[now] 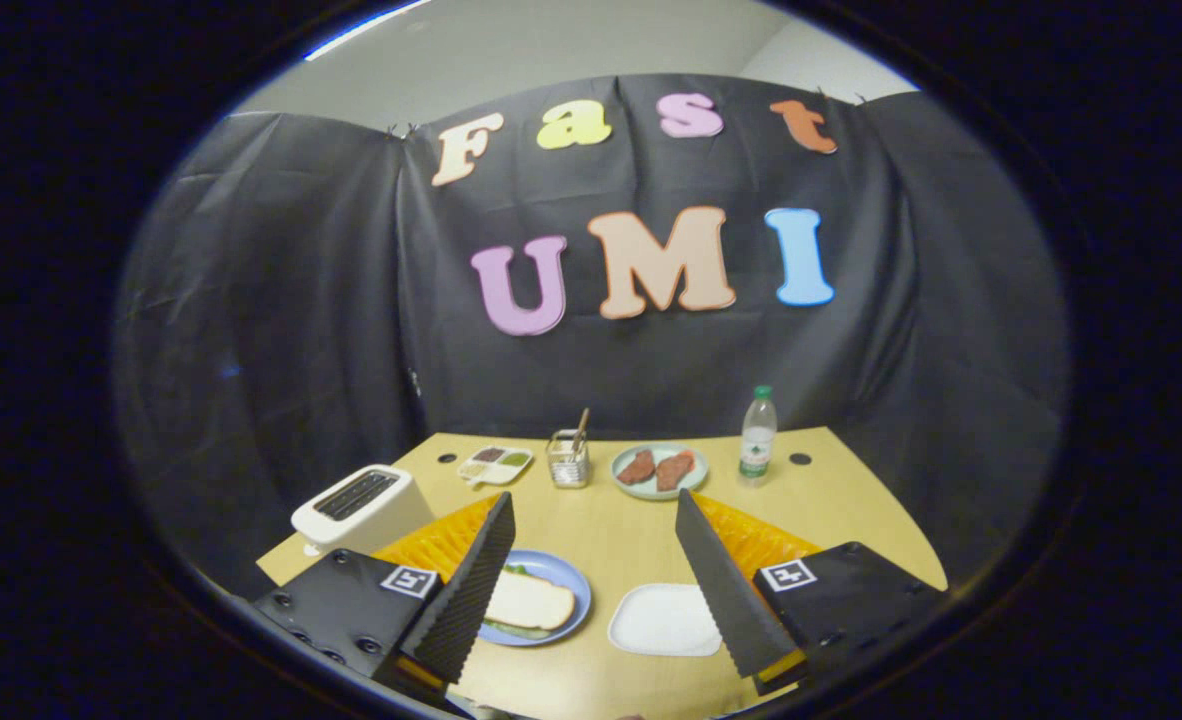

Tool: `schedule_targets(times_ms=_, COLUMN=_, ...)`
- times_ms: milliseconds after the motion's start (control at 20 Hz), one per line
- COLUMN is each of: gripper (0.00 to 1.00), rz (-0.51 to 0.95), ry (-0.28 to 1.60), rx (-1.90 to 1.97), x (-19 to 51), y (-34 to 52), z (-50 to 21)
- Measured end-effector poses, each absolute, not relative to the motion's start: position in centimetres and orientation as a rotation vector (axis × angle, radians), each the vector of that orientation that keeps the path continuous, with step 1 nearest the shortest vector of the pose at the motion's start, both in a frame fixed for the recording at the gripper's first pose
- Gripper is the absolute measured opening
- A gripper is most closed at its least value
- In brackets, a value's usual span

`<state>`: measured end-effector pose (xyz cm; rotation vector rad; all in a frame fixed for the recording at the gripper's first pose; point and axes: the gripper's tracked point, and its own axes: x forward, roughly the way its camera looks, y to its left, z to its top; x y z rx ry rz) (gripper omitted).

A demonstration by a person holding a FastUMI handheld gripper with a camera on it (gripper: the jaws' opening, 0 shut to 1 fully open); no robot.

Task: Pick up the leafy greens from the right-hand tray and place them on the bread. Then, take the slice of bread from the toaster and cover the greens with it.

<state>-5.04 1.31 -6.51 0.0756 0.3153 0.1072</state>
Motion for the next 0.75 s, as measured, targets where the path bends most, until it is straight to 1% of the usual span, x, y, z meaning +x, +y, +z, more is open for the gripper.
schedule_targets(times_ms=250, gripper=1.0, rz=0.014, ry=0.218, rx=0.112, x=-7.1, y=-1.6, z=-4.1)
schedule_targets(times_ms=750, gripper=1.0, rz=-0.028, ry=0.158, rx=0.049, x=-6.4, y=-3.8, z=-1.8)
